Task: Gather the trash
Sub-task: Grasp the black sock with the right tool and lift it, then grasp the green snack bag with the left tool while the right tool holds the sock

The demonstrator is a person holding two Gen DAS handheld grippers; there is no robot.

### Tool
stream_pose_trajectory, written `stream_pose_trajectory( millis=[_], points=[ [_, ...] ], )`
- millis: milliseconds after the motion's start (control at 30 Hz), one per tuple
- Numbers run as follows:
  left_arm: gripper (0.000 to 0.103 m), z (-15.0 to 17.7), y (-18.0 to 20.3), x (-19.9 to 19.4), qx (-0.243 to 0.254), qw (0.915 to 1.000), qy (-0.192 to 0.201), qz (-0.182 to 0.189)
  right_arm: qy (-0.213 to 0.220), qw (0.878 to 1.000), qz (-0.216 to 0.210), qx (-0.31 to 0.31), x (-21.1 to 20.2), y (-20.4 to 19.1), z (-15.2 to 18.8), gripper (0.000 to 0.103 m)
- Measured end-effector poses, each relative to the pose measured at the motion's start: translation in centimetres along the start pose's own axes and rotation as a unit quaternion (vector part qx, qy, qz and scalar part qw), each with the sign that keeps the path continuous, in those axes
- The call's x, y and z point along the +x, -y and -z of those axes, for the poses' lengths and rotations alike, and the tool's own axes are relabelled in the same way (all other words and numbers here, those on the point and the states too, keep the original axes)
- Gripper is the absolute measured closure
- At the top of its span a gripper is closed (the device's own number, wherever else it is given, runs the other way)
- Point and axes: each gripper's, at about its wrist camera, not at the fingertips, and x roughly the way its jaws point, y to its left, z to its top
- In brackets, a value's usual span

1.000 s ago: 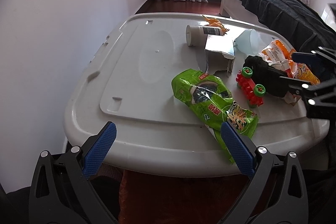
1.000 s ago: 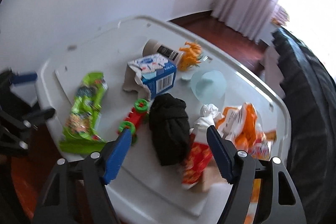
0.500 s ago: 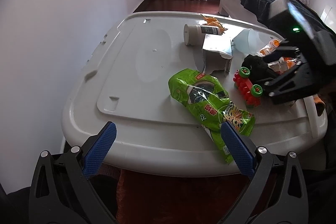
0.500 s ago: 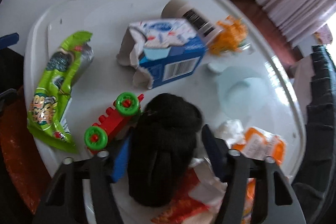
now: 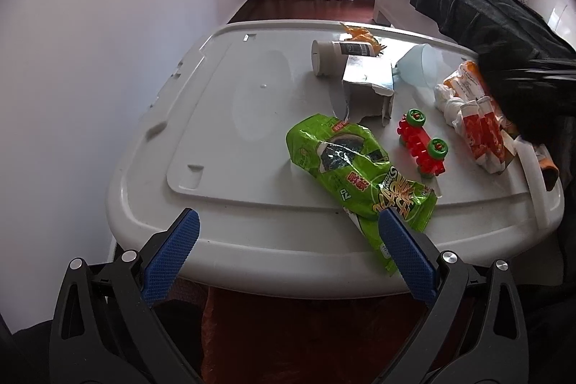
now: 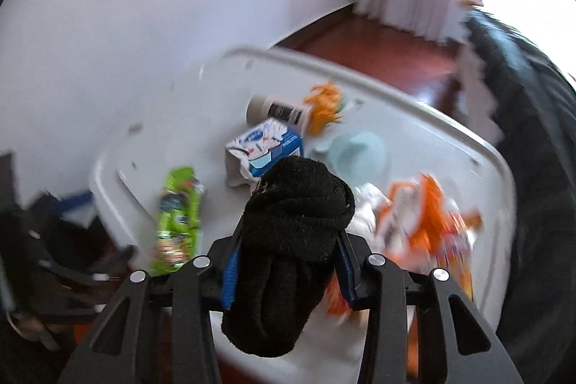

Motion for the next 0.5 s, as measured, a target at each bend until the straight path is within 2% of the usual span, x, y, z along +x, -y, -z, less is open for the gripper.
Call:
stream_pose_trajectory(
  millis=[33,133,200,367,500],
  points=[
    [0.005,-0.1,0.1,0.1,0.000,1.0000,-0.003,0.000,0.020,0.999,0.009,0.024,-1.5,-0.4,1.1,0.060],
    [0.005,-0.6,0.7,0.3,-0.008,0.9999,-0.011,0.002,0.058,0.995,0.003,0.076,-3.8,-1.3,3.8,0.060],
    [0.005,-1.3,1.1,0.1,-0.023,0.9997,-0.012,0.002,0.072,0.993,0.021,0.086,-4.2,-1.9,5.6,0.060],
    [0.005,-3.9,2.7,1.0,-0.055,0.9984,-0.009,-0.009,0.059,0.992,0.031,0.107,-3.0,-0.7,7.4,0.060],
    [0.005,-4.7,3.8,3.7,-0.064,0.9970,-0.034,-0.026,0.054,0.989,0.022,0.134,-2.4,0.7,8.3,0.060]
  ],
)
